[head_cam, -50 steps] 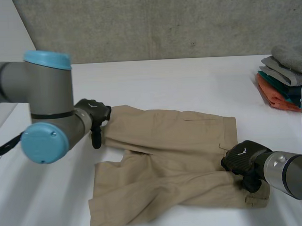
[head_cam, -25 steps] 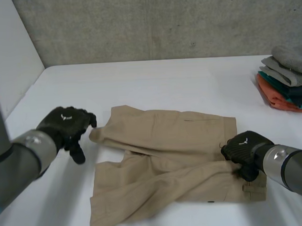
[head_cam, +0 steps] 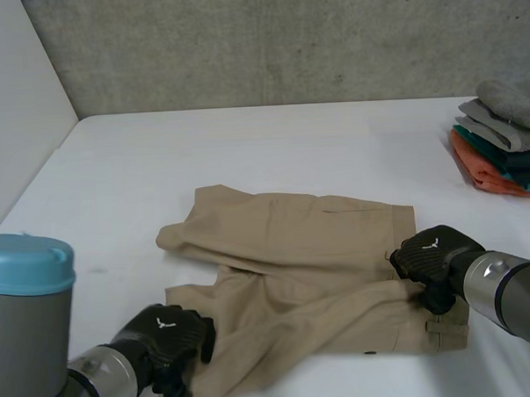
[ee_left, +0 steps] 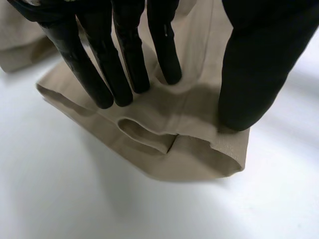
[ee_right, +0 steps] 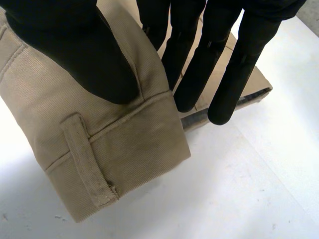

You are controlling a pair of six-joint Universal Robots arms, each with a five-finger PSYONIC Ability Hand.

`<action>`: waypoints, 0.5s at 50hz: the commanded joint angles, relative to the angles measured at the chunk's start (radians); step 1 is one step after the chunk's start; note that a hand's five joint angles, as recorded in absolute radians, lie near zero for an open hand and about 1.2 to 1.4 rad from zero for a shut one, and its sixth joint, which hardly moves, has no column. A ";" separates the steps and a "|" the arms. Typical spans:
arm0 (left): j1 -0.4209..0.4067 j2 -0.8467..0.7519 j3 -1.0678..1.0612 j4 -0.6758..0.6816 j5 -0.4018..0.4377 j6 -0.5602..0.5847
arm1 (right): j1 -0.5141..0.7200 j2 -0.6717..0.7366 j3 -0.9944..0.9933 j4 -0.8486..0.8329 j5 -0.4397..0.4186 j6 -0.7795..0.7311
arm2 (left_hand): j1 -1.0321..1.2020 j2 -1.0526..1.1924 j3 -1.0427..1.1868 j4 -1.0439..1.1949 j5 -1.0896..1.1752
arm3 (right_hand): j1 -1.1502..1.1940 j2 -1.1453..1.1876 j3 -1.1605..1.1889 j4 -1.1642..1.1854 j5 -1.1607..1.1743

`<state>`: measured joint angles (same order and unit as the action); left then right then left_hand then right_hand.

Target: Fold the laundry.

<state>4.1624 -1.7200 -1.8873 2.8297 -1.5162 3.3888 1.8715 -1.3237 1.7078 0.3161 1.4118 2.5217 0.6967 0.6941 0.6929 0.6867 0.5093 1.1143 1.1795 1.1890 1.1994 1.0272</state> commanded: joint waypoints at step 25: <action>0.005 0.471 0.251 -0.504 0.076 0.129 | -0.095 -0.413 -0.180 0.659 -0.120 -0.356 | 0.700 0.702 0.703 0.710 0.712 | 0.282 0.217 0.207 0.197 0.194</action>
<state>4.1565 -1.3168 -1.6690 2.5122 -1.5317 3.4551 1.7844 -1.6655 1.5718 0.8299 1.3362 2.2157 1.1563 1.1940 1.1850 1.1918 0.9957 1.1143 1.1796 1.1890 1.1995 1.0274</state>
